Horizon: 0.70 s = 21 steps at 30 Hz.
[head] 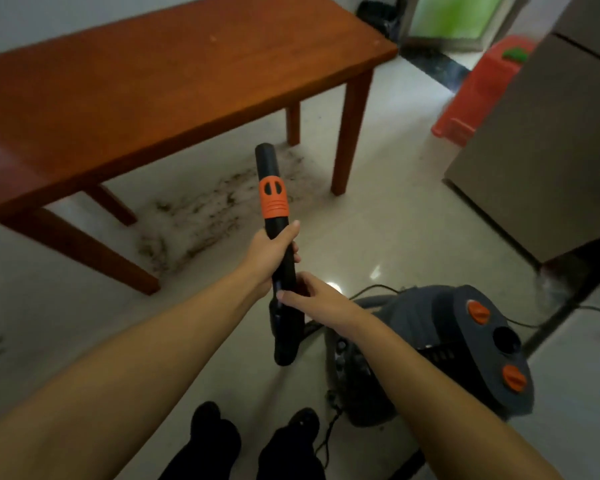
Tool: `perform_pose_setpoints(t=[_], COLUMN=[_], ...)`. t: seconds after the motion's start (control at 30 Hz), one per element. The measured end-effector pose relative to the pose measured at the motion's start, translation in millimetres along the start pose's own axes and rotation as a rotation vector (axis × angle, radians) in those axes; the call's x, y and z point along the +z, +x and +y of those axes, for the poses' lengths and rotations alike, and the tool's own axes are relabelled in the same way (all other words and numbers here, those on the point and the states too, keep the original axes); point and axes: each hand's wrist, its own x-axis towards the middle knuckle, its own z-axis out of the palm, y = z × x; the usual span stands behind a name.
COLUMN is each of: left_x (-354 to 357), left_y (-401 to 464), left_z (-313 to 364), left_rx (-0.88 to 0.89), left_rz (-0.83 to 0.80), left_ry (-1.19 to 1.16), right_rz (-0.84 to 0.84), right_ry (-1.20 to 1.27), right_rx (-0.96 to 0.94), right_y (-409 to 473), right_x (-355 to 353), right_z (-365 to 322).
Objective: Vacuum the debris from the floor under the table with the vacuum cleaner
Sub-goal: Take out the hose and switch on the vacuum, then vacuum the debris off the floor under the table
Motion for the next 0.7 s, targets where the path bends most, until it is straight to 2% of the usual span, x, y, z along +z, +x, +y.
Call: perform_pose_setpoints(t=[0.17, 0.3, 0.4, 0.5, 0.53, 0.7], left_x=[-78, -160, -220, -246, -249, -259], left_y=[-8, -19, -43, -69, -71, -32], left_z=[8, -10, -51, -90, -97, -145], left_rx=[-0.039, -0.115, -0.245, -0.243, -0.219, -0.161], left_rz=[-0.001, -0.053, -0.103, -0.317, -0.317, 0.103], left_ry=[-0.053, -0.122, -0.147, 0.043, 0.100, 0.139], right_rz=[0.114, 0.195, 0.221, 0.216, 0.209, 0.225], right_ry=[-0.036, 0.060, 0.168, 0.267, 0.298, 0.320], right_rx=[-0.131, -0.123, -0.036, 0.098, 0.132, 0.215], right_y=[25, 48, 78, 115, 127, 185], right_x=[75, 123, 158, 194, 207, 239], right_z=[-45, -69, -82, -95, -100, -102])
